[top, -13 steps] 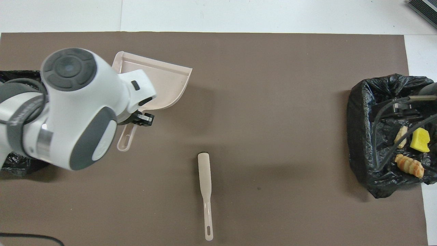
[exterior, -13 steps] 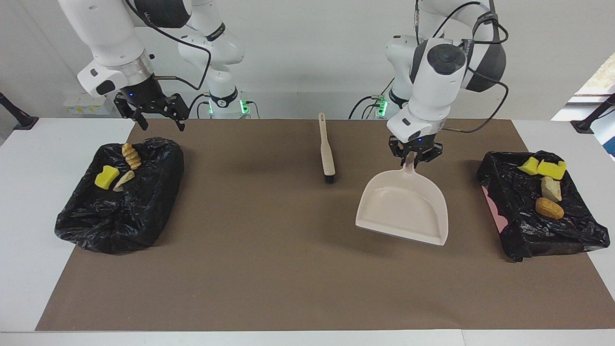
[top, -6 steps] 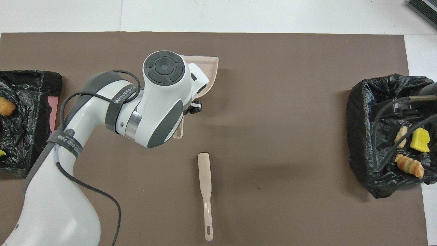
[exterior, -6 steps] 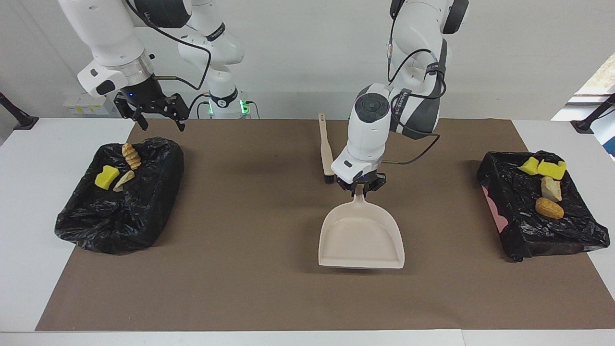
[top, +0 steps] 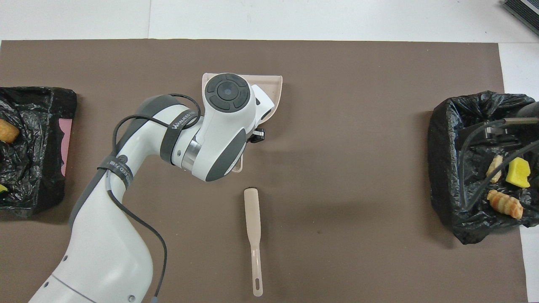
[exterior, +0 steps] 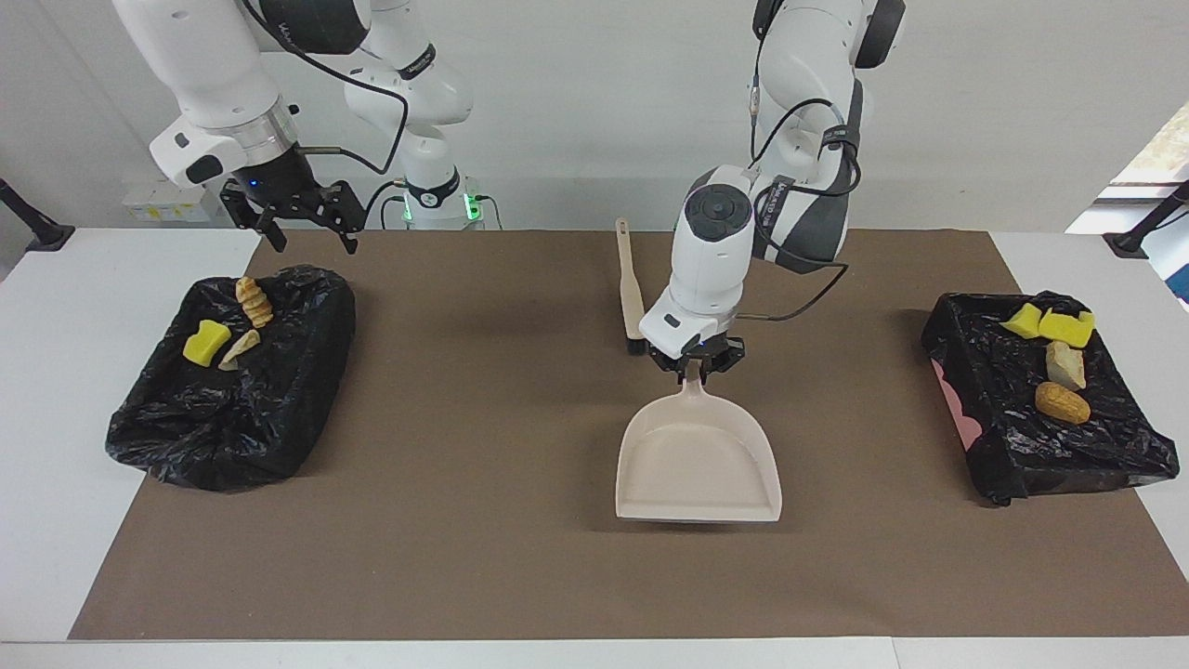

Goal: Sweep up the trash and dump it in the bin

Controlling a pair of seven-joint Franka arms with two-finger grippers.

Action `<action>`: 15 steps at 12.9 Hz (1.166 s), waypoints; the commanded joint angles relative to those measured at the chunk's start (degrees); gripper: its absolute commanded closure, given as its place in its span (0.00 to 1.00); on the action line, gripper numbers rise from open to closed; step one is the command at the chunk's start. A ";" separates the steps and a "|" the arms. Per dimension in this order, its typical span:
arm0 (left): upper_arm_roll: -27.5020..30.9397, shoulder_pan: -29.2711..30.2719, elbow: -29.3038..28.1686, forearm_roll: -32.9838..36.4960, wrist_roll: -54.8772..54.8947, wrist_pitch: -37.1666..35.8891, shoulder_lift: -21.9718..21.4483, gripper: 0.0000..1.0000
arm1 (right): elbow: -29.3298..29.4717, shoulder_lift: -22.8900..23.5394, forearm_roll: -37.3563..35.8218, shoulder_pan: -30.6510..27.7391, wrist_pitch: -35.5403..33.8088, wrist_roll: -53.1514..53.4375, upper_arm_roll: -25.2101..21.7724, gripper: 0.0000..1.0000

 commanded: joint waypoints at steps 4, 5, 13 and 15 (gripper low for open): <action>1.21 -1.03 0.47 -2.98 -0.54 0.23 0.98 0.77 | -0.86 -0.85 0.11 -0.84 -0.19 0.84 0.75 0.00; 1.21 -1.29 0.03 -2.81 -0.54 0.23 0.81 0.60 | -0.86 -0.85 0.11 -0.84 -0.19 0.84 0.75 0.00; 2.00 1.50 -8.21 -2.10 0.25 -0.21 -10.24 0.00 | -0.86 -0.85 0.11 -0.84 -0.19 0.84 0.75 0.00; 2.09 4.40 -11.04 -0.88 0.42 -0.64 -15.34 0.00 | -0.78 -0.85 0.11 -0.84 -0.19 0.84 0.75 0.00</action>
